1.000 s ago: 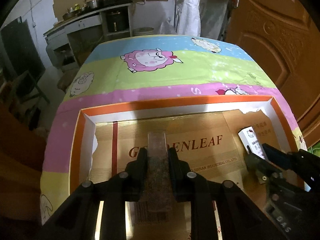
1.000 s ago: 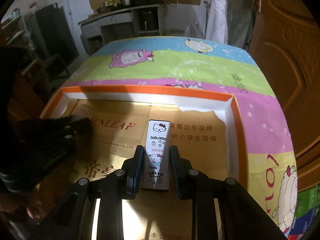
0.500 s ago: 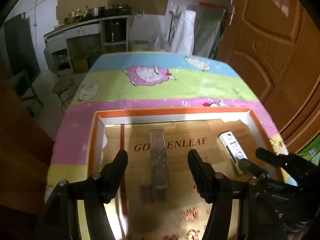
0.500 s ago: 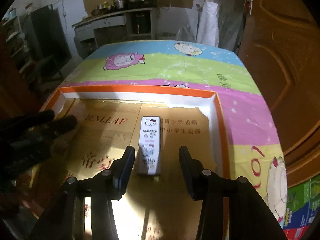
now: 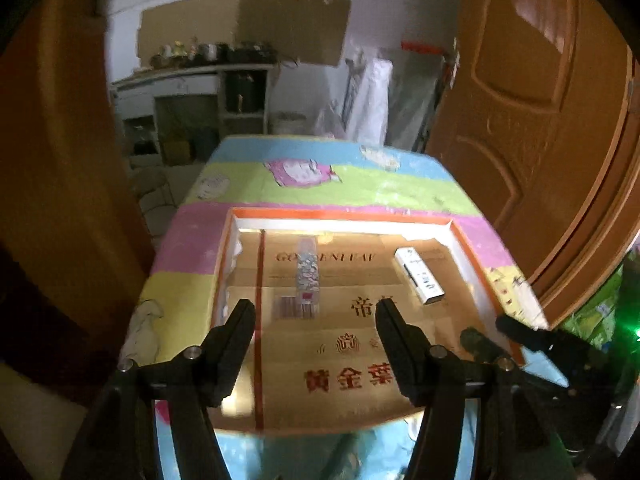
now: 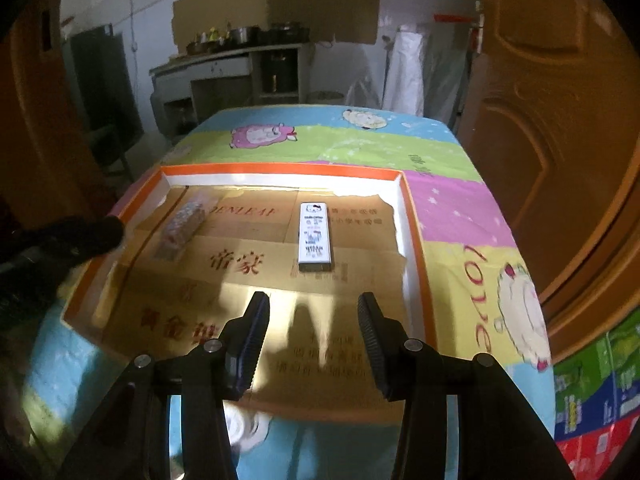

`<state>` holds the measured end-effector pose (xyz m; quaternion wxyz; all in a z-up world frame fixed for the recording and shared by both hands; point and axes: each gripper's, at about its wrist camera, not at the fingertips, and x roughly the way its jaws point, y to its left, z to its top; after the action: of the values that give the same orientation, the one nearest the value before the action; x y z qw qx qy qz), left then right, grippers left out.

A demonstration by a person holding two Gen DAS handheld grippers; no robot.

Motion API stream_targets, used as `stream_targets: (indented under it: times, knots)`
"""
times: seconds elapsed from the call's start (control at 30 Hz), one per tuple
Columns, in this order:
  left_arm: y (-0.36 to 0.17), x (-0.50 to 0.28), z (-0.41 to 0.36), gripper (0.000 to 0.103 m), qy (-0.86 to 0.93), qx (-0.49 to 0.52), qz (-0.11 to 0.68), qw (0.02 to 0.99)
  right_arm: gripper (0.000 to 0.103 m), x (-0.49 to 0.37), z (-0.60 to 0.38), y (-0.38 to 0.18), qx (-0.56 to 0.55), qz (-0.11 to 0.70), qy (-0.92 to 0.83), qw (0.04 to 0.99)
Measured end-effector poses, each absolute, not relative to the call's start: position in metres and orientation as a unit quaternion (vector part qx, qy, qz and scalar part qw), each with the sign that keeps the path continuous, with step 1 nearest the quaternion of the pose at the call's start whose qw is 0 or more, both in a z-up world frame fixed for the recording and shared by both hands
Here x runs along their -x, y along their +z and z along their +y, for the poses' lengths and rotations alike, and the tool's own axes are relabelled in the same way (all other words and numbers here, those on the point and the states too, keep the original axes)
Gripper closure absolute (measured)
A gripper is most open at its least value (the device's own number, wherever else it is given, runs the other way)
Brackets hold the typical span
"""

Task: Organize rigid objects
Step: 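Open the left tool to drop the glitter tube while the right tool releases the Hello Kitty box, then move both tools back from the tray toward the bottle caps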

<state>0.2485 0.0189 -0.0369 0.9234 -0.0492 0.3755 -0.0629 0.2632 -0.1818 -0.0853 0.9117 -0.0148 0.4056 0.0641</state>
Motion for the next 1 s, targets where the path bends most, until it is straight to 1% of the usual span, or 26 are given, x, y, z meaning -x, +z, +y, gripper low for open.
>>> stream_targets:
  times: [0.17, 0.37, 0.7, 1.0]
  knots:
    - [-0.013, -0.207, 0.025, 0.041, -0.041, 0.048, 0.327, 0.943, 0.056, -0.232, -0.19, -0.071, 0.001, 0.385, 0.053, 0.921]
    - [-0.003, -0.167, 0.027, 0.041, -0.039, 0.039, 0.304, 0.951, 0.056, -0.203, -0.191, -0.06, -0.004, 0.376, 0.053, 0.925]
    - [-0.006, -0.12, 0.037, 0.041, -0.047, 0.053, 0.293, 0.953, 0.056, -0.154, -0.193, -0.051, -0.013, 0.362, 0.054, 0.93]
    - [-0.011, -0.095, 0.039, 0.041, -0.044, 0.051, 0.3, 0.952, 0.056, -0.12, -0.191, -0.053, -0.014, 0.368, 0.064, 0.927]
